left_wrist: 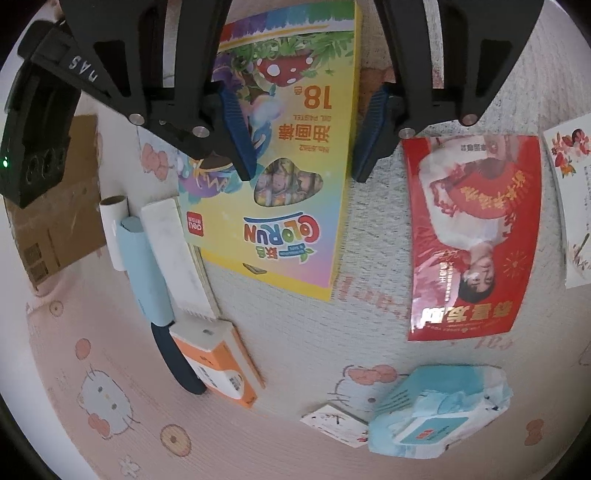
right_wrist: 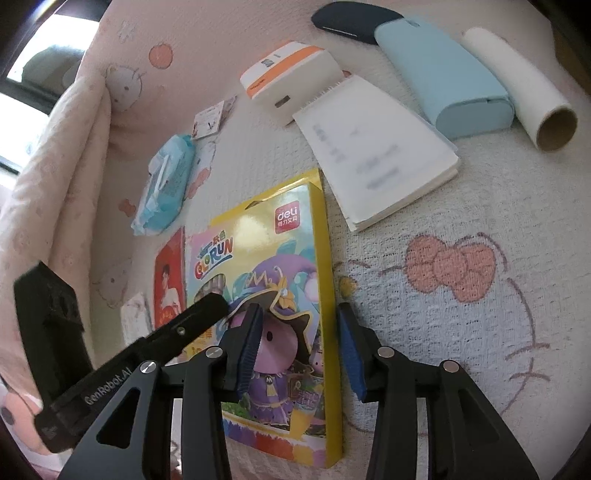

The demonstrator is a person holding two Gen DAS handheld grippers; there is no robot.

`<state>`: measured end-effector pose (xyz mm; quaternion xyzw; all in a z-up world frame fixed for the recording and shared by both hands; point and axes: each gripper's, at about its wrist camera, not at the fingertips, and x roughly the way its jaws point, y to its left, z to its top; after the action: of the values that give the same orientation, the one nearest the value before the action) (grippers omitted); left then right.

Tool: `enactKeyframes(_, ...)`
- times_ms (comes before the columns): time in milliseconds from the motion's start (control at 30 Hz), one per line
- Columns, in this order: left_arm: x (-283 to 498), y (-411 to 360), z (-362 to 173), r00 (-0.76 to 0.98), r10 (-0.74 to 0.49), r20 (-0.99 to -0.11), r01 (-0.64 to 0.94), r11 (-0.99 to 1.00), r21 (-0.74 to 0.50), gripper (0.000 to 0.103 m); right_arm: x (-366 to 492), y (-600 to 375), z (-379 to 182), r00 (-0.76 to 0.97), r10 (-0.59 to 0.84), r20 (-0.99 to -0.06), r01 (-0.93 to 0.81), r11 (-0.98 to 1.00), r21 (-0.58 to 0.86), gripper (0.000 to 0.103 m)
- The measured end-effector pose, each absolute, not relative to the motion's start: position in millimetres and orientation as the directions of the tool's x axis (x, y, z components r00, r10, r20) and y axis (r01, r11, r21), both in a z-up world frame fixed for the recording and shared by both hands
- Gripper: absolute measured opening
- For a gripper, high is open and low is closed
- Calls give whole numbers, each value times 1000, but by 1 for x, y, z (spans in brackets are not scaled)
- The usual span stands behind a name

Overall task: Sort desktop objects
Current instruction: 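Lift the yellow pastel box upright with the right gripper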

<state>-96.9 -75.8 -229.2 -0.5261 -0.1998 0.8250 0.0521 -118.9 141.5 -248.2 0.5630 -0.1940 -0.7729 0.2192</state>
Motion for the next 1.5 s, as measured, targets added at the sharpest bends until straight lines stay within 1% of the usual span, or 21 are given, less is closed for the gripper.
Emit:
enactKeyframes(167,-92,-75,-218,-465,309,-830,126,-905,-407,49,-120,143,-238,-301,-518,-801,118,-853,508,39)
enactKeyframes(467,-90,-72,-179,-542,331,-772,82,-894,-441,49,-122,161,-204,-363,-566,-741,97,-813,574,39)
enactKeyframes(600,-90,-71,-164,-563,323,-761,69,-899,-432,49,-123,161,-189,-372,-570,-732,106,-810,577,39)
enactKeyframes(733,-83,-76,-145,-596,292,-748,63,-912,-406,49,-121,158,-181,-364,-630,-686,127,-763,634,39)
enactKeyframes(800,-83,-79,-141,-600,298,-743,61,-908,-413,49,-120,154,-177,-372,-632,-679,138,-762,633,39)
enactKeyframes(967,-93,-68,-152,-582,331,-743,43,-900,-435,49,-122,157,-170,-404,-595,-695,156,-793,588,38)
enactKeyframes(1233,-119,-29,-187,-507,391,-768,-21,-897,-442,49,-126,197,-198,-432,-518,-738,33,-827,561,38)
enactKeyframes(1500,-135,-31,-237,-426,449,-786,37,-859,-511,49,-147,204,-234,-392,-482,-784,10,-854,520,37)
